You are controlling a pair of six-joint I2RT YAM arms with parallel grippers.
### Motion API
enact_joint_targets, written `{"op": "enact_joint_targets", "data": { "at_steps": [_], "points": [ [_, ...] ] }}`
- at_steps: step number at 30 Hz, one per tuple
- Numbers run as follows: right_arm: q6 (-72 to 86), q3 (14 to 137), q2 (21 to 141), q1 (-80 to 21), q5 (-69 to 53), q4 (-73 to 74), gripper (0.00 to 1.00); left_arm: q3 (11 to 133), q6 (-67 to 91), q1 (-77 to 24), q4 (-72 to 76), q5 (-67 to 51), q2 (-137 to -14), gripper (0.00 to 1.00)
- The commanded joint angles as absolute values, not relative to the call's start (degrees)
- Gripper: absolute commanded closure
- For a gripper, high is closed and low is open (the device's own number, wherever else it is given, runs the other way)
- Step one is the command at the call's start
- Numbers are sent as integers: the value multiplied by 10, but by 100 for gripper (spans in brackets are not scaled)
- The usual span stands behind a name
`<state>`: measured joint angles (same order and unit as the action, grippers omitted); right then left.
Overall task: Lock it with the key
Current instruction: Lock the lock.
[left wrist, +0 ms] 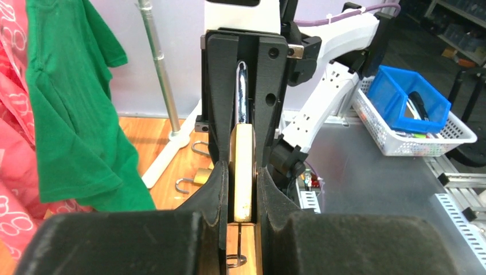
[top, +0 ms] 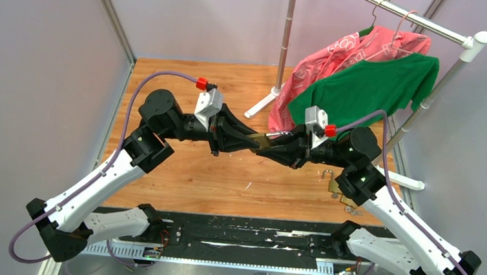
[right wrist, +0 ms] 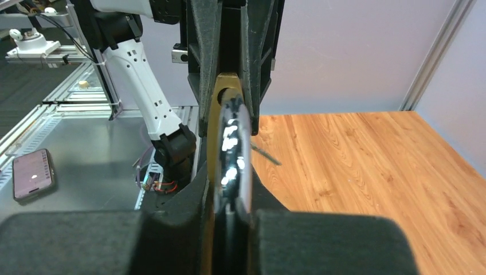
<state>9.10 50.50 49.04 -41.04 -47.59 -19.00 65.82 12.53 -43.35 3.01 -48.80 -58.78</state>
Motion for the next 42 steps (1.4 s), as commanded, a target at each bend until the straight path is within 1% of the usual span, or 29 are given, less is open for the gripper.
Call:
{"op": "enact_joint_targets", "data": {
  "at_steps": [1,5,7,8,12,13,15,16,20,24,30,34,38,42],
  "points": [
    [91,516,479,-413,-468,-207,100,664,132,-437,82,-500,-581,100],
    [90,500,462,-412,-446,-225,100,655,137,-436,82,-481,-577,100],
    [103,480,451,-413,-422,-272,100,648,153,-436,95,-472,-576,100],
    [120,467,447,-413,-413,-307,100,642,163,-436,111,-470,-575,93],
    [149,445,441,-413,-396,-415,100,607,242,-436,249,-447,-573,55],
    [155,440,440,-413,-396,-450,100,597,261,-436,273,-426,-573,50],
    [160,432,436,-413,-380,-480,100,586,289,-436,294,-398,-573,45],
    [155,432,433,-413,-374,-485,100,585,291,-437,299,-403,-573,44],
    [144,452,432,-413,-379,-474,100,605,310,-437,318,-425,-588,40],
    [167,453,437,-412,-382,-526,100,608,327,-440,321,-411,-607,36],
    [171,453,444,-412,-379,-528,100,615,324,-483,345,-401,-627,36],
    [174,448,442,-412,-377,-531,100,616,334,-490,355,-382,-634,43],
    [168,447,436,-413,-374,-516,100,618,341,-493,359,-377,-639,53],
    [167,445,437,-412,-371,-516,100,622,342,-499,370,-376,-647,59]
  ]
}}
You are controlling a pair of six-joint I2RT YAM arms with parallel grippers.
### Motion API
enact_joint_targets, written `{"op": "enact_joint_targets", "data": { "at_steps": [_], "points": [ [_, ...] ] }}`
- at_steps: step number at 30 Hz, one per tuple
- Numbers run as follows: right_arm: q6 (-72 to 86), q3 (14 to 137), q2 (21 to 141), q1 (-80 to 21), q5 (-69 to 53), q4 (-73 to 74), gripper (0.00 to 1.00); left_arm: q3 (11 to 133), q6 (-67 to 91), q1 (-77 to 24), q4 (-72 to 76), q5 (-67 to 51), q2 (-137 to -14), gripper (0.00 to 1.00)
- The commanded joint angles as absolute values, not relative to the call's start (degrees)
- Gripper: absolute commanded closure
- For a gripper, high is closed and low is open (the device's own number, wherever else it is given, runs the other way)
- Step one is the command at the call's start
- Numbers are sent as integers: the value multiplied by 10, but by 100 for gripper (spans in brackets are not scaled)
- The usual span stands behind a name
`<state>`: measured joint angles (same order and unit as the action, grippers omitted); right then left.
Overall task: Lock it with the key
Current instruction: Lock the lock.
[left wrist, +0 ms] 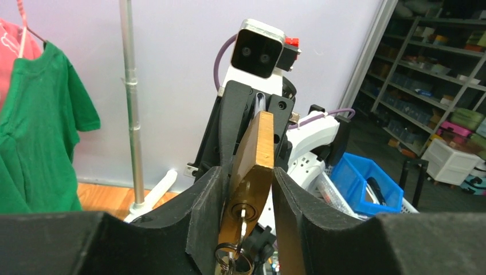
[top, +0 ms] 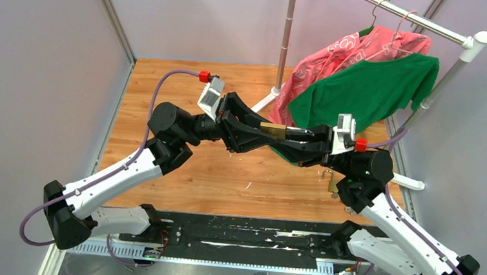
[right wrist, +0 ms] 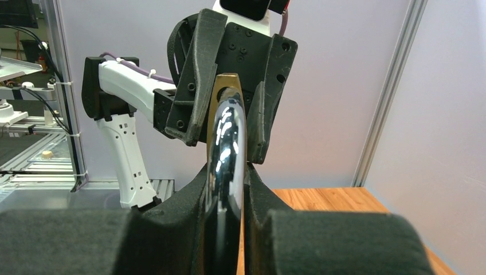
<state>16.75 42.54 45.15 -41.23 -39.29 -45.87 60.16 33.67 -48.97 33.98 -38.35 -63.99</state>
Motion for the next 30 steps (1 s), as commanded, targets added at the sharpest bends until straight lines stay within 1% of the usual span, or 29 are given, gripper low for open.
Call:
{"op": "enact_joint_targets", "data": {
  "at_steps": [1,4,9,10,11,12,13,14,20,22,23,25,26,27,30],
  "points": [
    [168,444,438,-413,-370,-516,100,622,342,-501,373,-376,-648,60],
    [167,445,436,-412,-368,-515,100,623,339,-504,376,-375,-650,63],
    [164,447,438,-412,-366,-510,100,623,333,-510,374,-376,-653,65],
    [165,448,440,-413,-366,-508,100,623,331,-512,375,-377,-654,67],
    [165,450,441,-412,-367,-505,100,624,330,-514,375,-378,-654,72],
    [166,451,443,-412,-367,-504,100,625,329,-514,375,-380,-654,80],
    [167,451,444,-412,-368,-503,100,626,329,-514,375,-380,-656,91],
    [167,450,443,-413,-368,-502,100,626,329,-514,375,-381,-655,100],
    [160,454,441,-413,-367,-473,100,623,323,-514,371,-373,-649,100],
    [149,463,440,-413,-375,-425,100,623,321,-515,365,-367,-647,100],
    [140,473,437,-413,-379,-401,95,623,319,-514,365,-367,-646,100],
    [92,499,428,-412,-394,-300,56,624,311,-514,365,-377,-642,100],
    [64,515,420,-412,-399,-218,27,626,304,-514,364,-388,-639,100],
    [40,534,412,-412,-400,-160,15,627,299,-514,360,-398,-636,100],
    [-22,556,374,-409,-372,-36,12,627,280,-512,351,-422,-624,100]
  ]
}}
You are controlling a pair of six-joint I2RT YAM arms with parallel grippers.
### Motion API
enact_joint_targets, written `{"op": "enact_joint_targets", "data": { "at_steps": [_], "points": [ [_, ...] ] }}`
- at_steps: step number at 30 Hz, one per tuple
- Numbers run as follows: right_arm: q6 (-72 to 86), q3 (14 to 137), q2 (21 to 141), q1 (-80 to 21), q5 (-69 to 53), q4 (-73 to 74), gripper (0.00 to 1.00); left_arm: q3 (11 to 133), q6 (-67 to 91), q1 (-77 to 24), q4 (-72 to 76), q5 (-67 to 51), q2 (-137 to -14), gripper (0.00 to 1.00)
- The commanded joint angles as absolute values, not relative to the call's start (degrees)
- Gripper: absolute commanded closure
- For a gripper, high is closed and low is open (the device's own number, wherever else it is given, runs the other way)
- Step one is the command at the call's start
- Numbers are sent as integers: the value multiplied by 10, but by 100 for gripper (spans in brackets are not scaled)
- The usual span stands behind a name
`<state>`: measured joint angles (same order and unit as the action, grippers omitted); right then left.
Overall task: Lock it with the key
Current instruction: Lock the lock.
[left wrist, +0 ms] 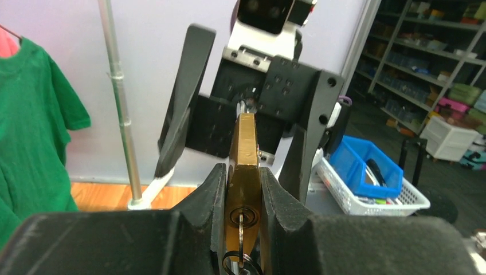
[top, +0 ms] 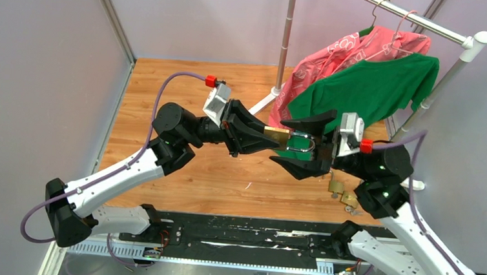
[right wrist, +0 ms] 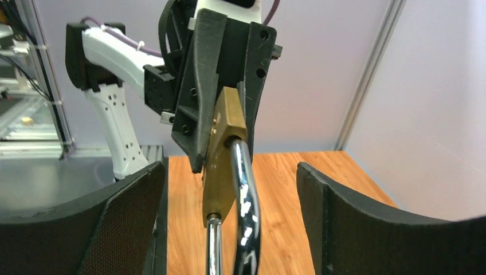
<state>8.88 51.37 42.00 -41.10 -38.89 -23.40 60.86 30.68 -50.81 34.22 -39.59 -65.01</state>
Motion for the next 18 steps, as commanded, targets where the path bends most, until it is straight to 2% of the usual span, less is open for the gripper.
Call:
{"op": "enact_joint_targets", "data": {
  "at_steps": [1,6,10,14,17,18],
  "points": [
    [-36,564,359,-407,-366,-8,12,625,274,-510,350,-424,-620,100],
    [-50,607,295,-404,-347,103,16,617,228,-502,345,-470,-599,100],
    [-38,628,300,-405,-332,119,37,615,205,-504,345,-481,-602,100],
    [-22,646,326,-405,-333,120,40,612,192,-503,345,-494,-602,100],
    [-9,666,351,-404,-355,116,56,611,187,-504,345,-491,-603,100],
    [-6,670,354,-404,-360,113,58,610,184,-504,345,-492,-605,100]
  ]
}}
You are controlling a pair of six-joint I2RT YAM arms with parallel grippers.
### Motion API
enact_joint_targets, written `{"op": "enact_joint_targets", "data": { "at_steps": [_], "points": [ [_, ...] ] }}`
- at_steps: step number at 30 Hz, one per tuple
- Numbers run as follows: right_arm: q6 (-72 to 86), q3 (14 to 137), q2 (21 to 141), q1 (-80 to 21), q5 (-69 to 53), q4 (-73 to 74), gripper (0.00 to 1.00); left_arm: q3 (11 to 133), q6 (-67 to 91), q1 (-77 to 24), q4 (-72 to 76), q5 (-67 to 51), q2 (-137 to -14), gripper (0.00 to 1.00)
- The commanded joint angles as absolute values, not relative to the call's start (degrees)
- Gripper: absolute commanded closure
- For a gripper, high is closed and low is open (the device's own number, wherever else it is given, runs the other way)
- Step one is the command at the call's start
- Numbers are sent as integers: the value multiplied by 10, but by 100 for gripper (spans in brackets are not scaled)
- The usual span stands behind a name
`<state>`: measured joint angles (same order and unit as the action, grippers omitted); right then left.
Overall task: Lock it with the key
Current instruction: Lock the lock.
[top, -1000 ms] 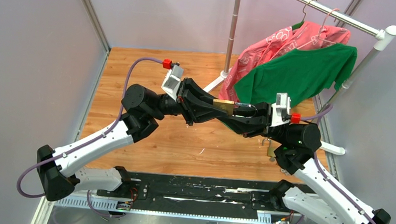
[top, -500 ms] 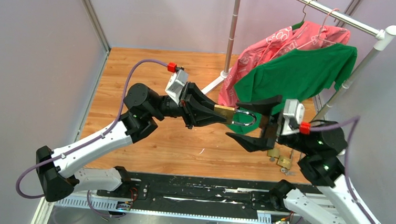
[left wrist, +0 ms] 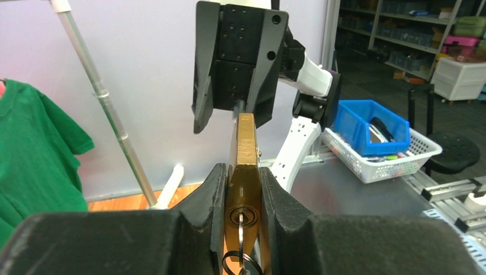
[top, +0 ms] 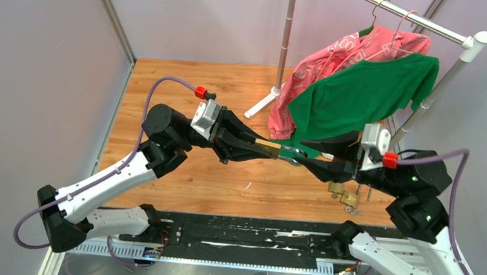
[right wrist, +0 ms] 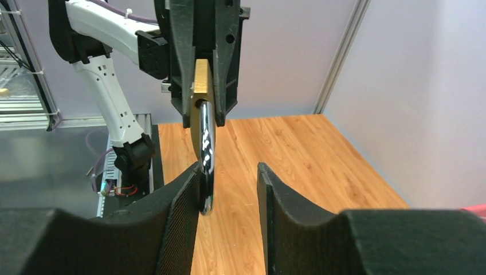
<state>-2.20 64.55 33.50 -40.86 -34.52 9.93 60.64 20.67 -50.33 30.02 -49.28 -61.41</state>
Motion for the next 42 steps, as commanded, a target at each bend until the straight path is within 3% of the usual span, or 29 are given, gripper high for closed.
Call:
{"op": "enact_joint_targets", "data": {
  "at_steps": [1,3,5,6,9,21,29,36,42],
  "points": [
    [-3,671,355,-404,-364,107,58,611,182,-503,345,-493,-605,100],
    [-3,671,354,-404,-373,96,60,612,187,-503,344,-493,-607,100],
    [-4,669,350,-405,-375,92,77,615,195,-503,337,-490,-609,100],
    [-4,668,348,-405,-374,92,91,616,196,-503,327,-482,-609,100],
    [-4,655,348,-405,-369,86,100,619,202,-504,301,-466,-615,100],
    [-13,658,368,-404,-355,108,100,630,141,-504,252,-484,-626,100],
    [-12,635,405,-405,-366,107,100,659,87,-505,139,-462,-646,100],
    [-37,643,450,-406,-420,121,100,706,34,-506,11,-415,-668,100],
    [-72,640,451,-406,-467,135,100,717,63,-505,12,-432,-679,100]
  ]
}}
